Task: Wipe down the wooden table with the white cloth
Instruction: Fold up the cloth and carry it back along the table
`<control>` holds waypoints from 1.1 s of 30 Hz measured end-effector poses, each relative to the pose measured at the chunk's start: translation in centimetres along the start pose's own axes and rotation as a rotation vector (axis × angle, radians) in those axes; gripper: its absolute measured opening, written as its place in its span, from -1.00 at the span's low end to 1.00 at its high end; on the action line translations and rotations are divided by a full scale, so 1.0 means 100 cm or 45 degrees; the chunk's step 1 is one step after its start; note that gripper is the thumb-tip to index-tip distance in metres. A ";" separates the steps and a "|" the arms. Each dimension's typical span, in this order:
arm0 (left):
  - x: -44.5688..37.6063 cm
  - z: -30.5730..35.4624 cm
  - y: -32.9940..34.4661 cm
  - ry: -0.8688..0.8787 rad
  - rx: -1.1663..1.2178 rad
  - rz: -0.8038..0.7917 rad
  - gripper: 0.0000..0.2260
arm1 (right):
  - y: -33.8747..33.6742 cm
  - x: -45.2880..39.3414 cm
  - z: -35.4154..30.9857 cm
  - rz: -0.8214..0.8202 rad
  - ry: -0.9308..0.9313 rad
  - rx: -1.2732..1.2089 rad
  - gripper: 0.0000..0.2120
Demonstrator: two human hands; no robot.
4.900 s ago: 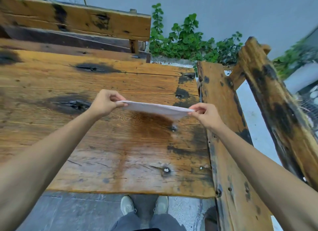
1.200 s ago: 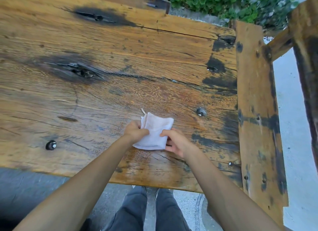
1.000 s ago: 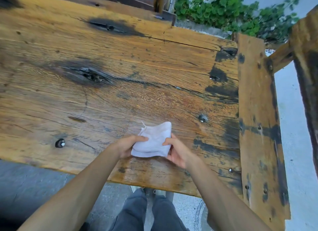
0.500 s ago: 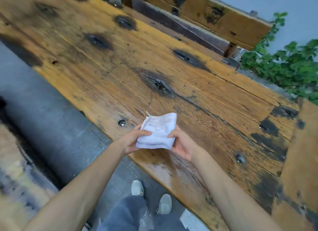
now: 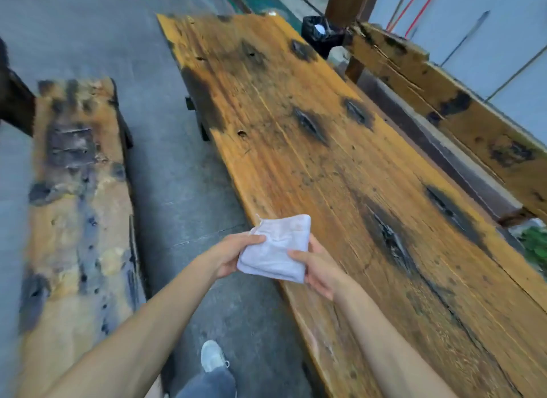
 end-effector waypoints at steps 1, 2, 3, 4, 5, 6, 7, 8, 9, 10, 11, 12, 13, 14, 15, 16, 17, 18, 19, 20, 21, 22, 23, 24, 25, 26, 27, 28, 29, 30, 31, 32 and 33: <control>0.000 0.009 -0.018 0.052 -0.002 0.046 -0.64 | 0.015 -0.013 -0.005 -0.025 0.011 0.028 -0.49; 0.000 0.017 -0.031 0.093 0.007 0.096 -0.64 | 0.027 -0.023 -0.009 -0.046 0.025 0.041 -0.48; 0.003 0.031 -0.049 0.123 0.024 0.144 -0.61 | 0.043 -0.038 -0.014 -0.071 0.042 0.038 -0.48; 0.003 0.042 -0.063 0.141 0.026 0.169 -0.59 | 0.055 -0.049 -0.020 -0.092 0.062 0.037 -0.49; 0.004 0.051 -0.073 0.156 0.027 0.186 -0.59 | 0.064 -0.059 -0.024 -0.108 0.075 0.038 -0.49; 0.003 0.061 -0.084 0.166 0.026 0.195 -0.59 | 0.074 -0.071 -0.031 -0.128 0.085 0.041 -0.49; 0.002 0.069 -0.093 0.172 0.029 0.211 -0.59 | 0.081 -0.080 -0.036 -0.145 0.094 0.043 -0.49; -0.002 0.078 -0.105 0.177 0.038 0.228 -0.60 | 0.088 -0.094 -0.041 -0.158 0.103 0.048 -0.49; -0.006 0.085 -0.114 0.182 0.044 0.234 -0.60 | 0.094 -0.106 -0.046 -0.168 0.109 0.050 -0.49; -0.009 0.090 -0.121 0.188 0.043 0.234 -0.60 | 0.098 -0.115 -0.049 -0.177 0.115 0.058 -0.50; -0.016 0.099 -0.133 0.192 0.052 0.235 -0.60 | 0.104 -0.133 -0.056 -0.180 0.127 0.069 -0.51; -0.022 0.106 -0.143 0.190 0.053 0.241 -0.60 | 0.108 -0.147 -0.061 -0.183 0.138 0.079 -0.53; -0.031 0.116 -0.154 0.192 0.059 0.250 -0.59 | 0.112 -0.165 -0.068 -0.183 0.143 0.088 -0.57; -0.040 0.128 -0.164 0.192 0.065 0.257 -0.58 | 0.117 -0.182 -0.075 -0.189 0.144 0.092 -0.61; -0.050 0.141 -0.175 0.196 0.075 0.266 -0.58 | 0.122 -0.201 -0.084 -0.192 0.148 0.096 -0.65; -0.064 0.157 -0.187 0.207 0.085 0.270 -0.57 | 0.127 -0.225 -0.093 -0.197 0.149 0.096 -0.67; -0.074 0.170 -0.196 0.222 0.088 0.278 -0.57 | 0.131 -0.242 -0.101 -0.202 0.145 0.092 -0.68; -0.087 0.188 -0.206 0.241 0.094 0.286 -0.56 | 0.136 -0.265 -0.111 -0.205 0.132 0.087 -0.69; -0.100 0.206 -0.216 0.260 0.111 0.300 -0.56 | 0.140 -0.287 -0.122 -0.214 0.126 0.087 -0.69; -0.110 0.224 -0.225 0.279 0.126 0.318 -0.55 | 0.147 -0.308 -0.135 -0.230 0.126 0.089 -0.69; -0.120 0.242 -0.234 0.293 0.122 0.332 -0.54 | 0.152 -0.328 -0.148 -0.230 0.138 0.089 -0.69; -0.128 0.261 -0.244 0.297 0.103 0.335 -0.53 | 0.159 -0.347 -0.160 -0.216 0.161 0.074 -0.69; -0.137 0.279 -0.253 0.309 0.095 0.330 -0.53 | 0.165 -0.365 -0.171 -0.218 0.176 0.066 -0.69; -0.144 0.297 -0.263 0.324 0.100 0.321 -0.52 | 0.171 -0.384 -0.183 -0.235 0.169 0.064 -0.70; -0.150 0.314 -0.272 0.337 0.108 0.315 -0.51 | 0.177 -0.401 -0.195 -0.257 0.166 0.065 -0.70; -0.156 0.332 -0.284 0.349 0.118 0.323 -0.50 | 0.184 -0.420 -0.209 -0.263 0.184 0.072 -0.71; -0.161 0.347 -0.295 0.353 0.123 0.343 -0.49 | 0.192 -0.437 -0.223 -0.269 0.202 0.089 -0.71; -0.166 0.362 -0.306 0.360 0.143 0.353 -0.49 | 0.200 -0.454 -0.237 -0.284 0.208 0.110 -0.72; -0.170 0.376 -0.317 0.359 0.163 0.366 -0.49 | 0.209 -0.470 -0.248 -0.307 0.201 0.135 -0.73; -0.176 0.393 -0.333 0.370 0.194 0.385 -0.48 | 0.222 -0.491 -0.260 -0.334 0.189 0.154 -0.73; -0.183 0.410 -0.350 0.373 0.214 0.403 -0.47 | 0.236 -0.513 -0.272 -0.356 0.186 0.166 -0.74; -0.188 0.419 -0.360 0.383 0.213 0.426 -0.47 | 0.244 -0.524 -0.279 -0.369 0.177 0.184 -0.73; -0.195 0.438 -0.376 0.394 0.208 0.447 -0.47 | 0.257 -0.546 -0.291 -0.387 0.163 0.204 -0.73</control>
Point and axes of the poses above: each hand's wrist, its own x-axis away from the middle knuckle, its own y-axis out of the palm, z = x × y, the point moved 2 cm from there along -x, towards the middle knuckle, and after that the axes turned 4 degrees about x, right-handed, at the moved point
